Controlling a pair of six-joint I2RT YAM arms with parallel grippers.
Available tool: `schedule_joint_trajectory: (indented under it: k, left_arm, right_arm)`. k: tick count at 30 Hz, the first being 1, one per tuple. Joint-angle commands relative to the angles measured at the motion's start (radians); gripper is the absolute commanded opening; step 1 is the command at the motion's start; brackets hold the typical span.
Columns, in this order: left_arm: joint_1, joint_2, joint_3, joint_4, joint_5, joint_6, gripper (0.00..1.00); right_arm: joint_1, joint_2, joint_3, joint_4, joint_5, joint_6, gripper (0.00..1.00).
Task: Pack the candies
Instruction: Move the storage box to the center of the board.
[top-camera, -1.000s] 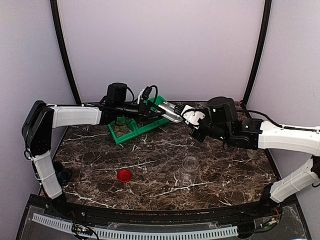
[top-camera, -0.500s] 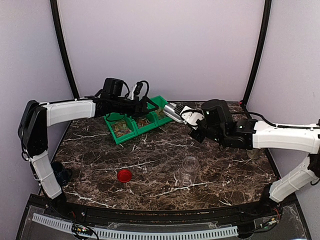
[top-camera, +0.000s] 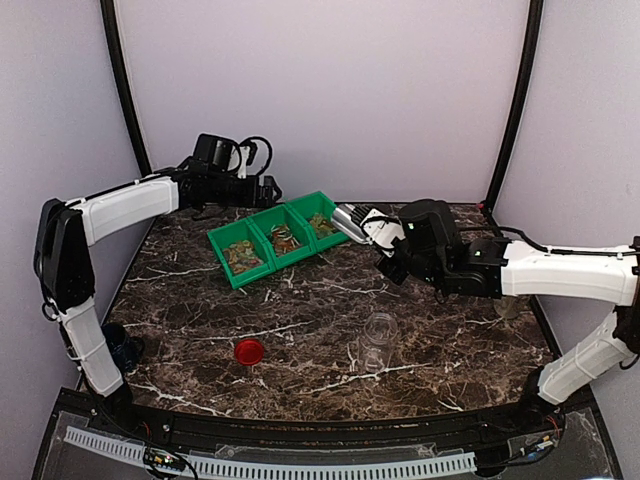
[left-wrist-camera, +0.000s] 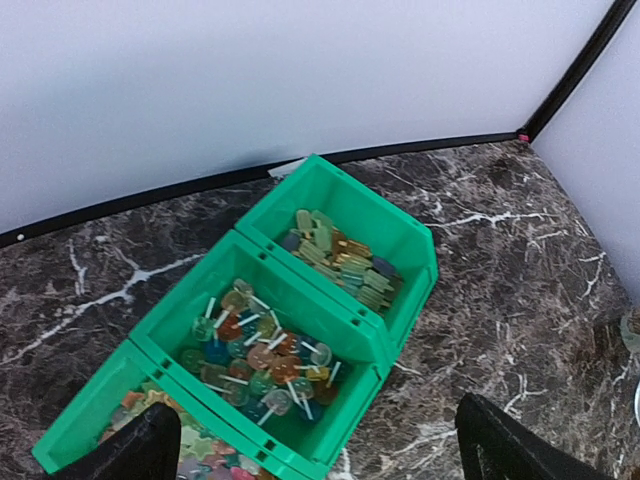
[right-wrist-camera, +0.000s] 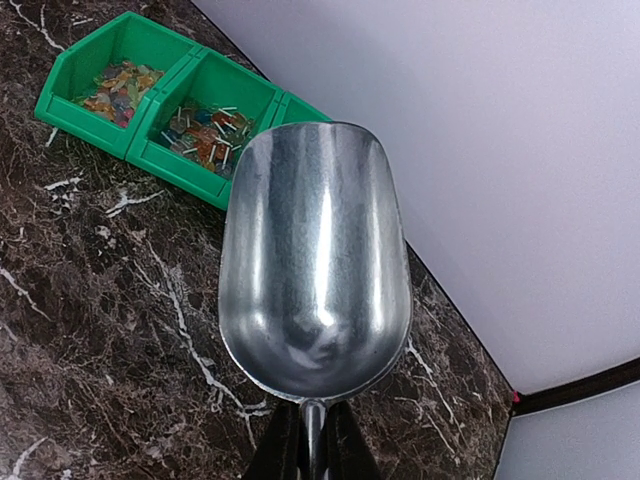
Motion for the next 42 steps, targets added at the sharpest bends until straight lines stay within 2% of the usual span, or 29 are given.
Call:
schedule_joint_trajectory:
  k: [1,16,25,36,42]
  left_arm:
    - [0.049,0.016,0.064,-0.059,-0.089,0.084,0.99]
    - [0.245,0.211,0.176,-0.096,0.089,0.131,0.99]
    - [0.264,0.280,0.165,-0.128,0.164,0.117,0.96]
    - [0.264,0.285,0.095,-0.098,0.303,0.040,0.82]
    - [0.263,0.286,0.032,-0.050,0.349,-0.005,0.69]
  right_arm:
    - [0.000,0.003,0.027,0.023,0.020,0.032,0.00]
    - [0.000,0.003,0.012,0.020,0.013,0.049,0.00]
    - [0.000,0.025,0.031,0.017,0.008,0.045,0.00]
    - [0.000,0.020,0.028,0.015,0.014,0.046,0.00]
    - [0.000,0.021,0.027,0.010,0.014,0.046,0.00]
